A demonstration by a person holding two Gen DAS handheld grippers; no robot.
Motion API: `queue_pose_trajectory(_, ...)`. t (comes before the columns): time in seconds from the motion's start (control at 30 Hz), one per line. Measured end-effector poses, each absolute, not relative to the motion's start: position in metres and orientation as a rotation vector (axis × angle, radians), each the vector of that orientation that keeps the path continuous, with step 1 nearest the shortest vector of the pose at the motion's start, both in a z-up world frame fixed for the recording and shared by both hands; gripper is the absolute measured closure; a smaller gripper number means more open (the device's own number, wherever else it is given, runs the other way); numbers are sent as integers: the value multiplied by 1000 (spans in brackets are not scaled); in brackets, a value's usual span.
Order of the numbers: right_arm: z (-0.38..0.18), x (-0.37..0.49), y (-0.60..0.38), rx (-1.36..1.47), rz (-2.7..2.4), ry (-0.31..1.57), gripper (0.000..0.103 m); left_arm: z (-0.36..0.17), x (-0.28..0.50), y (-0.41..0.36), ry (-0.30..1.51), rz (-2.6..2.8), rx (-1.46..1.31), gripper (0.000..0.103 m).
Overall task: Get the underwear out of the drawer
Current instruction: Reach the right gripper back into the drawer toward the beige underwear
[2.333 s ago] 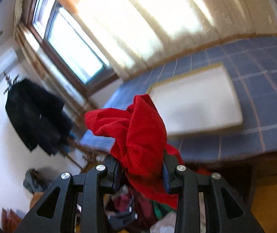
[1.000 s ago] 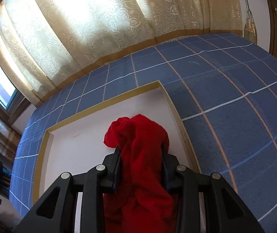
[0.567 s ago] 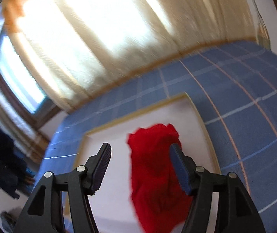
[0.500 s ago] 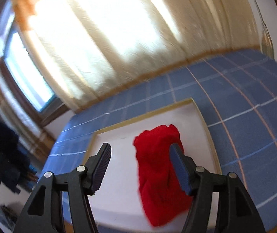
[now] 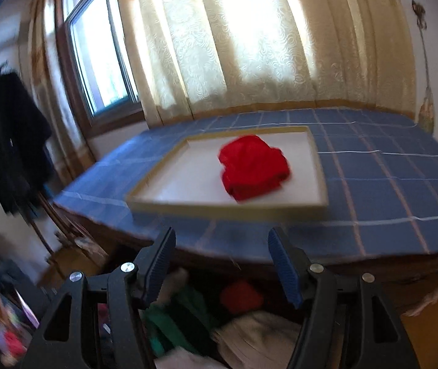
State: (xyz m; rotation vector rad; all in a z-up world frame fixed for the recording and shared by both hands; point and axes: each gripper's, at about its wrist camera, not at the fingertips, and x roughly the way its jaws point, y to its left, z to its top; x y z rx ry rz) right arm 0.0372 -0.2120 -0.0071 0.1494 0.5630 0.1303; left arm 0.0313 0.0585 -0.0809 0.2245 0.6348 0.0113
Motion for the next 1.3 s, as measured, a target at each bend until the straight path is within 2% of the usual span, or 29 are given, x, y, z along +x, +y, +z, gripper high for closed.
queue_pose_trajectory(0.13, -29, 7, -217, 81, 60, 571, 38, -81, 29, 58, 628, 14, 232, 0)
queue_pose_trajectory(0.43, -96, -14, -234, 76, 81, 785, 38, -80, 26, 56, 622, 24, 240, 0)
queue_pose_trajectory(0.93, -163, 54, -222, -49, 107, 1193, 38, -80, 26, 56, 617, 18, 253, 0)
queue_pose_trajectory(1.3, -175, 74, -206, -191, 70, 1264, 38, -80, 26, 57, 619, 13, 251, 0)
